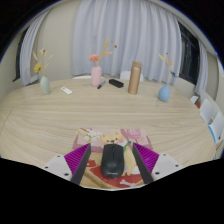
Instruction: Arrange mouse
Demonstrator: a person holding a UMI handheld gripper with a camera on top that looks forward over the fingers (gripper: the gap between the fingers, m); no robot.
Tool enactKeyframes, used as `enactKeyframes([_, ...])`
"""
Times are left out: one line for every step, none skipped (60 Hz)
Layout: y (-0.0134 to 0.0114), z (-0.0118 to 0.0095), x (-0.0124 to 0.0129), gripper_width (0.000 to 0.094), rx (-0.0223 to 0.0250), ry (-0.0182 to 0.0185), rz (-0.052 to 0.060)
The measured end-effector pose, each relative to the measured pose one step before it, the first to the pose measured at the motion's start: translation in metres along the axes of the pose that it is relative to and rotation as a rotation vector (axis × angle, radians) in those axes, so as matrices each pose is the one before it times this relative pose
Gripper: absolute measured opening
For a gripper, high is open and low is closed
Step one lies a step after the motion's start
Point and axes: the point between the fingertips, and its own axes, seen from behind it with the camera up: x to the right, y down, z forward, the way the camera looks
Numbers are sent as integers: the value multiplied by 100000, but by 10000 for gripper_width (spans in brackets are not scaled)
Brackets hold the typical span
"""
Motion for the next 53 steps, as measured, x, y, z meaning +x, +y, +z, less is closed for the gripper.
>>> enactKeyframes([-375,-854,-287,865,771,-365,-358])
enactKeyframes([-362,-884,-331,862,741,-443,-354])
enactKeyframes([-370,-936,-413,863,923,-567,-247])
enactKeyframes([-527,-911,-517,864,880,-611,-92])
enactKeyframes([-258,-928,-474,863,841,-780,-38])
enactKeyframes([-150,-940,-456,864,570,-600,-53])
enactKeyframes([-29,-978,-486,862,162,-438,-29])
enactKeyframes([66,-982,-483,862,-123,-327,-113])
enactKeyframes([86,-987,-544,864,-217,-333,-75])
enactKeyframes([95,-957,-590,860,-115,-462,-37])
enactKeyframes([76,-850,-717,862,-33,-454,-45])
enactKeyframes([145,-847,-651,864,-113,-590,-77])
enactKeyframes([227,-881,-658,861,-201,-675,-12])
enactKeyframes([302,-843,-668,861,-306,-768,112])
enactKeyframes([329,-814,-697,862,-442,-779,217])
enactKeyframes([389,-801,-713,857,-549,-773,260])
enactKeyframes([412,-779,-665,857,-638,-578,285])
enactKeyframes([435,-726,-582,856,-574,-415,313])
enactKeyframes([640,-657,-698,857,-54,-370,543])
enactKeyframes([449,-674,-574,858,-747,-520,396])
enactKeyframes([462,-622,-611,856,-749,-563,241])
enactKeyframes([485,-546,-602,856,-720,-548,-26])
enactKeyframes([497,-537,-539,855,-616,-513,-95])
enactKeyframes([458,-481,-502,855,-632,-298,84])
enactKeyframes([474,-476,-413,855,-675,-165,226])
enactKeyframes([448,-398,-348,855,-675,-43,287])
enactKeyframes([635,-157,-302,855,-136,-107,431])
enactKeyframes([383,-363,-267,854,-567,-89,473])
enactKeyframes([320,-260,-288,854,-451,-40,562])
enactKeyframes([345,-203,-203,857,-394,-42,384])
enactKeyframes([335,-213,-218,858,-368,6,174])
enactKeyframes([278,-187,-145,857,-251,117,16])
enactKeyframes([243,-152,-117,856,-252,179,-105])
enactKeyframes([219,-133,-128,854,-263,161,-206])
enactKeyframes([212,-116,-119,854,-284,190,-280])
enactKeyframes([183,-3,-2,855,-23,159,-327])
enactKeyframes([78,-69,-5,853,83,369,-288])
enactKeyframes([61,-41,30,856,146,392,-314])
enactKeyframes([19,-20,30,856,105,316,-350])
enactKeyframes([-5,13,1,855,61,205,-360])
enactKeyframes([2,15,4,854,12,54,-185])
enactKeyframes([-18,4,9,855,-13,30,69])
enactKeyframes([-13,32,61,855,27,171,172])
enactKeyframes([1,53,104,855,15,422,-1])
enactKeyframes([6,49,151,857,14,634,-256])
enactKeyframes([-12,54,194,856,25,686,-381])
enactKeyframes([1,107,277,856,63,623,-458])
enactKeyframes([-51,-10,181,858,151,591,-227])
enactKeyframes([-39,40,183,858,114,468,16])
enactKeyframes([-65,118,146,854,23,364,138])
enactKeyframes([0,26,184,857,-165,407,25])
enactKeyframes([32,62,175,856,-213,375,-86])
enactKeyframes([25,36,162,857,-230,343,-142])
